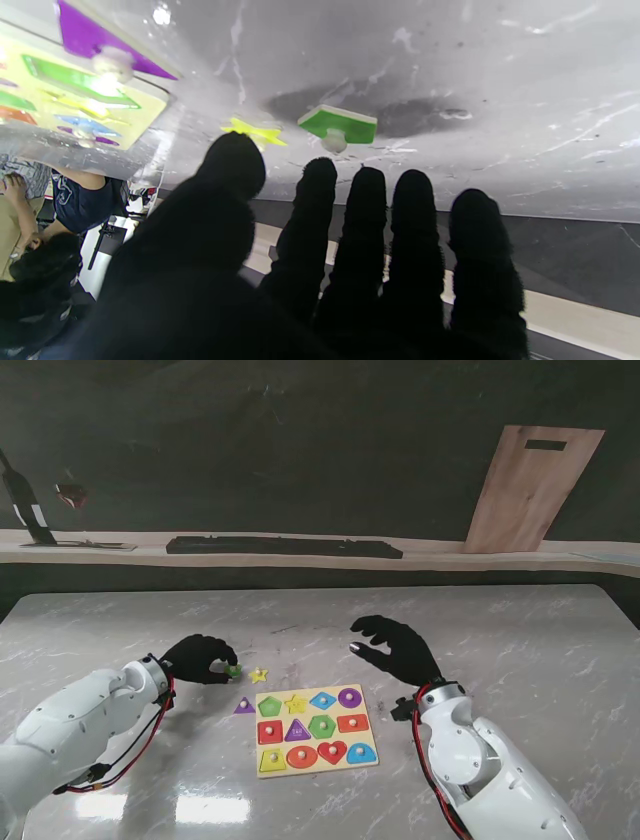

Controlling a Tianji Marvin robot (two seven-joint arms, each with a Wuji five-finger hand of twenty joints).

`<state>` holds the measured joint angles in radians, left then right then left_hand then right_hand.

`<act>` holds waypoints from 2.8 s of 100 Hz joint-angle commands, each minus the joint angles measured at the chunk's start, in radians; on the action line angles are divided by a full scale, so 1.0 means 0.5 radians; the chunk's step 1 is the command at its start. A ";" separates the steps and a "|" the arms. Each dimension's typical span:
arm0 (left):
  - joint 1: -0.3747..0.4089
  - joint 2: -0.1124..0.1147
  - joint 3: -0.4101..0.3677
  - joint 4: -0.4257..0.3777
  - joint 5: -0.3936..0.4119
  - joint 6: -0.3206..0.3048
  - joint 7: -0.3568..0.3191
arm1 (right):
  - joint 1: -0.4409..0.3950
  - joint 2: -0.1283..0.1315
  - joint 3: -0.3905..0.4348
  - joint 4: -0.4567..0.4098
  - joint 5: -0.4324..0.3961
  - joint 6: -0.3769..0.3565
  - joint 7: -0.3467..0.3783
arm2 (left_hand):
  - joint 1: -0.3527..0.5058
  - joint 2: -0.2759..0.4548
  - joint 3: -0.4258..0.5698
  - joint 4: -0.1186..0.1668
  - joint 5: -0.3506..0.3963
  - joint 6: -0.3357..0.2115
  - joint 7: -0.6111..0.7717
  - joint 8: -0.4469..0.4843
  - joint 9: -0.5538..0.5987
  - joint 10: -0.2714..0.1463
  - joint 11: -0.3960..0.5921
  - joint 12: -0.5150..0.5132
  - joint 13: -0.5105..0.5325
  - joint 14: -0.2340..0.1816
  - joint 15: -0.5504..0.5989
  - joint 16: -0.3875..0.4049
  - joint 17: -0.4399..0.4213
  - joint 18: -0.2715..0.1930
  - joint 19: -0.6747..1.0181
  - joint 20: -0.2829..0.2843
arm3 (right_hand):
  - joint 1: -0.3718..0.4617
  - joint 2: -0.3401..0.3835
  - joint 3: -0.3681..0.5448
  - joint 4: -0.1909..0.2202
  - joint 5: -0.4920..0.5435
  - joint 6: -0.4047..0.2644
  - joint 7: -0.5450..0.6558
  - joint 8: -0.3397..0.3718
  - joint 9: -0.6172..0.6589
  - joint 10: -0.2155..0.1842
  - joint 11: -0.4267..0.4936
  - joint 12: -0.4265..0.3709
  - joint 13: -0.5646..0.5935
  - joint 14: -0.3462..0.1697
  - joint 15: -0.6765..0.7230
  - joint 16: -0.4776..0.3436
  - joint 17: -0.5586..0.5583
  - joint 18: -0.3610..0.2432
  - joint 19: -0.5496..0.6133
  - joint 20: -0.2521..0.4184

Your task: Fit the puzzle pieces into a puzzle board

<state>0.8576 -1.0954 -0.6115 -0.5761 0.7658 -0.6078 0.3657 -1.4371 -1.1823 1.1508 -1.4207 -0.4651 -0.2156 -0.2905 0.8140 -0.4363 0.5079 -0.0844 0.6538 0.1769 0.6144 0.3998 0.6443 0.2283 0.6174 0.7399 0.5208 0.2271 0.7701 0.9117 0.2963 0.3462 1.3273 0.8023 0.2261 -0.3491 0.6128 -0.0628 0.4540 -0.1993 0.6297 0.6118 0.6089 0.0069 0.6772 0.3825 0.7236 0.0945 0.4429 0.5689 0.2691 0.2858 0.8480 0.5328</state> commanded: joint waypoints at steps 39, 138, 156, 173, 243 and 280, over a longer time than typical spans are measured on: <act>-0.142 -0.101 0.292 0.241 -0.096 0.024 0.169 | -0.018 -0.003 -0.007 -0.019 -0.002 0.000 0.002 | 0.086 -0.092 0.058 -0.048 0.025 -0.060 0.165 0.024 0.063 -0.036 0.092 0.061 0.056 -0.034 0.093 0.047 0.046 -0.127 0.098 0.032 | -0.034 0.055 -0.027 0.043 0.005 -0.044 0.007 -0.021 0.028 -0.011 0.017 0.007 0.005 -0.004 0.026 0.014 -0.010 0.010 0.032 0.027; -0.152 -0.143 0.457 0.299 -0.110 0.020 0.274 | -0.051 -0.010 -0.004 -0.057 0.007 0.054 -0.022 | 0.286 -0.363 0.382 -0.079 0.143 -0.078 0.876 -0.047 0.753 -0.014 0.025 0.203 0.624 -0.043 0.365 -0.103 0.590 -0.112 0.524 -0.147 | -0.036 0.055 -0.028 0.043 0.003 -0.045 0.005 -0.023 0.027 -0.009 0.017 0.007 0.003 -0.001 0.026 0.014 -0.012 0.010 0.031 0.027; -0.087 -0.092 0.338 0.185 -0.031 0.057 0.261 | -0.057 -0.009 -0.003 -0.071 0.011 0.057 -0.014 | 0.268 -0.369 0.409 -0.083 0.131 -0.083 0.900 -0.040 0.748 -0.023 0.047 0.179 0.625 -0.055 0.370 -0.125 0.595 -0.125 0.540 -0.166 | -0.034 0.056 -0.028 0.043 0.011 -0.051 0.008 -0.023 0.027 -0.009 0.017 0.007 0.001 -0.001 0.025 0.013 -0.014 0.012 0.031 0.028; -0.024 -0.045 0.215 0.072 0.030 0.094 0.203 | -0.063 -0.008 0.000 -0.080 0.011 0.062 -0.013 | 0.279 -0.372 0.426 -0.078 0.148 -0.075 0.883 -0.059 0.756 -0.010 0.027 0.142 0.627 -0.038 0.369 -0.134 0.590 -0.121 0.539 -0.174 | -0.030 0.056 -0.027 0.044 0.013 -0.052 0.008 -0.022 0.027 -0.008 0.017 0.007 0.000 0.002 0.025 0.013 -0.013 0.011 0.031 0.028; 0.525 0.151 -0.539 -0.704 0.384 0.201 -0.403 | -0.082 -0.008 -0.008 -0.079 0.008 0.077 -0.016 | 0.287 -0.379 0.483 -0.059 0.207 -0.054 0.795 -0.103 0.782 0.006 -0.031 0.106 0.623 -0.015 0.346 -0.165 0.577 -0.096 0.531 -0.186 | -0.032 0.056 -0.028 0.043 0.018 -0.049 0.010 -0.021 0.030 -0.007 0.018 0.008 0.000 0.003 0.026 0.014 -0.014 0.013 0.031 0.029; 1.004 0.182 -0.952 -1.246 0.535 0.233 -0.671 | -0.096 -0.015 -0.022 -0.054 0.022 0.074 -0.037 | 0.292 -0.392 0.490 -0.060 0.219 -0.036 0.794 -0.104 0.792 0.023 -0.029 0.118 0.634 0.002 0.359 -0.164 0.591 -0.083 0.540 -0.184 | -0.030 0.055 -0.028 0.043 0.023 -0.050 0.014 -0.020 0.029 -0.003 0.018 0.009 0.000 0.002 0.028 0.014 -0.018 0.013 0.030 0.029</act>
<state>1.3167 -1.0099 -1.0845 -1.1862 1.0122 -0.4993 0.0235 -1.4743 -1.1842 1.1441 -1.4499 -0.4561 -0.1791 -0.3081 0.9456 -0.5965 0.7277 -0.0844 0.7308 0.1483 1.0245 0.3655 1.0125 0.2285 0.6180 0.8096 0.8011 0.2320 0.9265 0.8395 0.5856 0.3456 1.5487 0.7246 0.2261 -0.3491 0.6128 -0.0627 0.4540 -0.1993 0.6299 0.6107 0.6089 0.0070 0.6772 0.3825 0.7236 0.0945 0.4430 0.5690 0.2691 0.2858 0.8480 0.5328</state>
